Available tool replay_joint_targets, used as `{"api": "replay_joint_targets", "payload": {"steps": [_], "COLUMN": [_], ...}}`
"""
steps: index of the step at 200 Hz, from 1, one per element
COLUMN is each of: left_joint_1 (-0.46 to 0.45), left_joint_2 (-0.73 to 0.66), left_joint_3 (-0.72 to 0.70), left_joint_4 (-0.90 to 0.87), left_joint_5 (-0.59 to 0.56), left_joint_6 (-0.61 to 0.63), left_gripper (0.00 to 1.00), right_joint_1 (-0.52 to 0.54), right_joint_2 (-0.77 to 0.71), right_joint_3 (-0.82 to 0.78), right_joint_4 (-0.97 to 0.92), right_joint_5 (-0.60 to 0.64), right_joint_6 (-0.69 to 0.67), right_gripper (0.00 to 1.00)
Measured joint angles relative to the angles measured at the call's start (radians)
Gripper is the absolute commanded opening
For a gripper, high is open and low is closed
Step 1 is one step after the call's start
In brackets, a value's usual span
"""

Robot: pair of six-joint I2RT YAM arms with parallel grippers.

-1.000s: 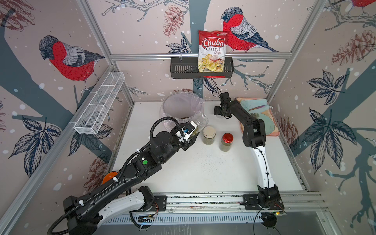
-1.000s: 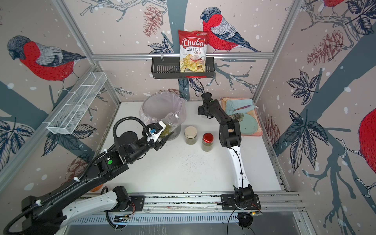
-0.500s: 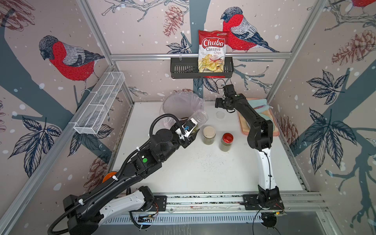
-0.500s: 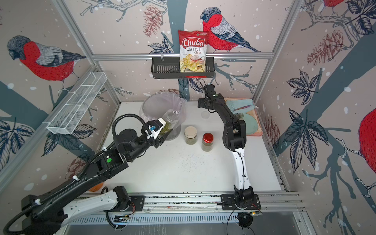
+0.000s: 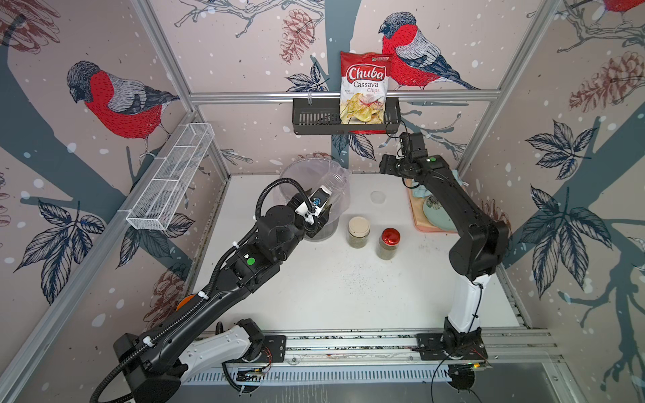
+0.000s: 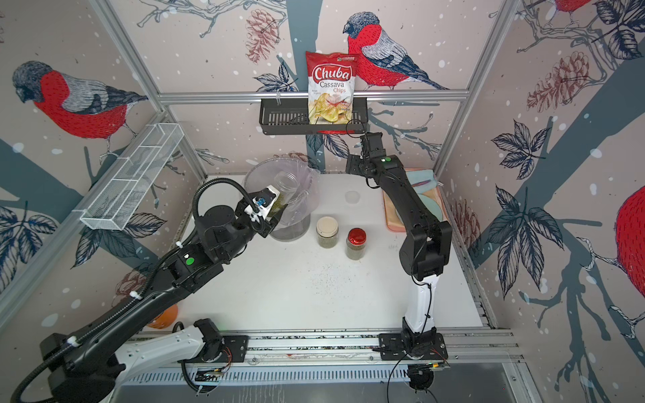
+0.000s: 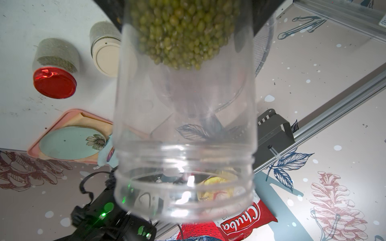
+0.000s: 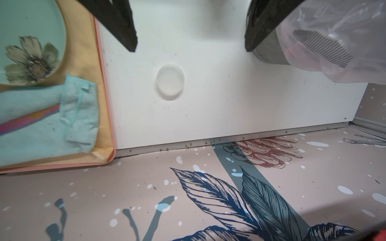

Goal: Empty moldy mung beans from jars
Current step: Place the lid at the center of the board, then pour the moldy mung beans from the jar into the trash bin.

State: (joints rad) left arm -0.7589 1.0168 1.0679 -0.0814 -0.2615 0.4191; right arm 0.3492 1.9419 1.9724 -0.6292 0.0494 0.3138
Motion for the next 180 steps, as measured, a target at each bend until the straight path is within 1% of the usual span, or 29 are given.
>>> {"api": "replay_joint_targets", "payload": {"steps": [41,71,119,152,180], "left_joint_1": [0.039,0.084,0.19,0.258,0.303], "left_joint_2": [0.053,0.082,0.123,0.161,0.192], "left_joint_3": [0.04,0.056,0.099,0.122,0.138], "left_joint_4": [-0.001,0.001,0.003,0.003,0.003], "left_joint_5": [-0.014,-0.03,-0.029,-0.035,-0.045], "left_joint_6": [0.026,0.034,0.069,0.092,0.106], "left_gripper": [0.0,0.0,0.0,0.0,0.0], "right_joint_1": [0.014,0.013,0.017,0.011,-0.002], "right_joint_2": [-0.263,-0.394,-0.505,-0.567,-0.594], "right_joint_3": [-0.342,-0.496,-0.575,-0.608,-0.62], "right_joint_4": [0.15,0.259,0.336,0.344,0.36], "right_joint_5": [0.008,-0.008,-0.042,-0.002,0.005], "right_joint_6": [0.029,0.052,0.059,0.057,0.055], "right_gripper": [0.82,0.82,0.83,0.83,0.83]}}
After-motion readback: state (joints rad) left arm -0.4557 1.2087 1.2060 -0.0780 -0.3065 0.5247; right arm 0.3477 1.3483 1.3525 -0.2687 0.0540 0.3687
